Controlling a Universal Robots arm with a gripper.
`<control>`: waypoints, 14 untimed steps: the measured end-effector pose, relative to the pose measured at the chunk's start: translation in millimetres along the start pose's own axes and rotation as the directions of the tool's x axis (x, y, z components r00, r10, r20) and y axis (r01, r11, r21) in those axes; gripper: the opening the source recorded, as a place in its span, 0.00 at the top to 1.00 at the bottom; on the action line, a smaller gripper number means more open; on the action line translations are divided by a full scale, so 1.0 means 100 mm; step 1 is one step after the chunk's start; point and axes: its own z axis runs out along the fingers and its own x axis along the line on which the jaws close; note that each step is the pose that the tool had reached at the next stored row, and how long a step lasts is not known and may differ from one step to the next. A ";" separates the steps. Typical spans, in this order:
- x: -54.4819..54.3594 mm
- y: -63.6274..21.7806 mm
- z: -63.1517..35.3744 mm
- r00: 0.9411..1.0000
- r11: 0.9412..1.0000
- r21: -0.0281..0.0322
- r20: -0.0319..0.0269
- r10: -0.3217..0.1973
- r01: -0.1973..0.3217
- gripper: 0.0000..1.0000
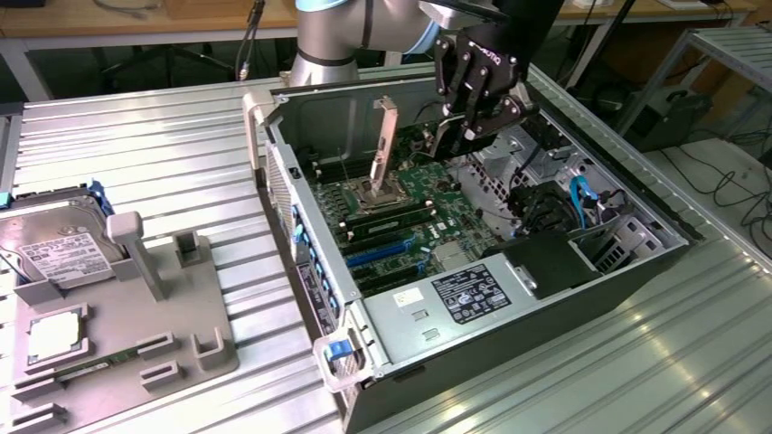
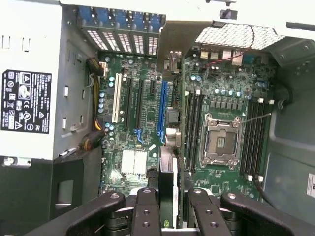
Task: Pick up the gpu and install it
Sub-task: 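Insert the gpu into the slot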
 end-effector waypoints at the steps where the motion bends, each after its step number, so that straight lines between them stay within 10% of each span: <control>1: 0.00 0.000 0.000 1.000 1.000 0.000 0.000 -0.009 0.009 0.73; 14: 0.00 0.000 0.000 0.991 0.991 -0.005 -0.003 -0.130 0.130 0.73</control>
